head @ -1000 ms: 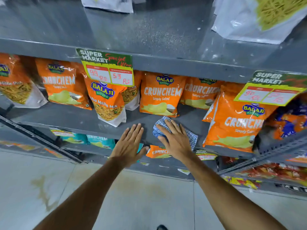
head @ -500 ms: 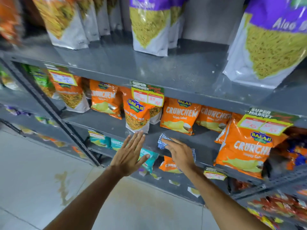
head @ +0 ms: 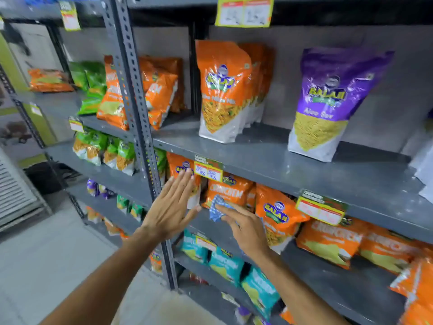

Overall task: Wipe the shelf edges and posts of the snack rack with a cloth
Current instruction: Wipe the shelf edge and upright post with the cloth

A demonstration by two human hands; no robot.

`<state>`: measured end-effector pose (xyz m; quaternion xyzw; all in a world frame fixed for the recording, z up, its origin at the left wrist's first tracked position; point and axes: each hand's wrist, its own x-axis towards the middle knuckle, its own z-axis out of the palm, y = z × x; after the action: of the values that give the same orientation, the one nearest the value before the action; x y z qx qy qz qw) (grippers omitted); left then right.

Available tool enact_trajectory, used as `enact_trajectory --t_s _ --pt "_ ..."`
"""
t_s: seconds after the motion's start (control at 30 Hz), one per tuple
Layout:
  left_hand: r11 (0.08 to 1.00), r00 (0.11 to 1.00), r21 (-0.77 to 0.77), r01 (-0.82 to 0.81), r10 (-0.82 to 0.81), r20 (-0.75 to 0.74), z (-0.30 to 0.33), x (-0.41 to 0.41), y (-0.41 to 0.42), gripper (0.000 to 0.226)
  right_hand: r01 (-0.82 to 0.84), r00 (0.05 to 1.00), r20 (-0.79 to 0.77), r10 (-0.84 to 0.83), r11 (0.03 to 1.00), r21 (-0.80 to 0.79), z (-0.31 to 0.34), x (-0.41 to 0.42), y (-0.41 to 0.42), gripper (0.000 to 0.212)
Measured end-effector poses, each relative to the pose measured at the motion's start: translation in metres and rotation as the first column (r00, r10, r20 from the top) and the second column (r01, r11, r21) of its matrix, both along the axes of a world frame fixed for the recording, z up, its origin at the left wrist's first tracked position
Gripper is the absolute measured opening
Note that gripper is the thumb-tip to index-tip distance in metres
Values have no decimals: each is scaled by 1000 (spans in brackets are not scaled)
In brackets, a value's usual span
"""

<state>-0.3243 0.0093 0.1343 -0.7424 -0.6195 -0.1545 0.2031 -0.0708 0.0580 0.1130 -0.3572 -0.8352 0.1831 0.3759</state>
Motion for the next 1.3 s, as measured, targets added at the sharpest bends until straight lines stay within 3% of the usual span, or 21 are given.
enact_trajectory --t_s 0.2,0.43,0.6,0.77,0.83,1.03,1.2,1.3 --pt "972 999 236 20 -28 31 85 -117 48 82 40 979 -205 -18 994 104 90 -141 24 42" --pt "892 988 447 68 -123 97 167 -195 130 80 181 903 -398 -162 984 10 180 -244 95 36" --pt "846 980 525 94 -173 102 179 -218 185 76 403 855 -292 -429 903 -146 214 -294 185 35" --pt "775 971 611 159 -234 44 170 -232 218 73 532 822 -112 -558 824 -194 211 -319 277 34" --pt "745 967 645 168 -251 38 167 -232 224 73 578 804 -71 -591 804 -140 203 -323 303 32" --pt "689 954 699 193 -297 29 161 -235 234 73 698 711 327 -622 682 -220 171 -324 354 39" --pt "669 945 714 206 -326 33 160 -234 235 70 681 717 355 -600 713 -169 153 -332 347 30" --pt "664 942 720 203 -332 41 160 -235 234 69 574 777 381 -501 812 -102 154 -336 297 20"
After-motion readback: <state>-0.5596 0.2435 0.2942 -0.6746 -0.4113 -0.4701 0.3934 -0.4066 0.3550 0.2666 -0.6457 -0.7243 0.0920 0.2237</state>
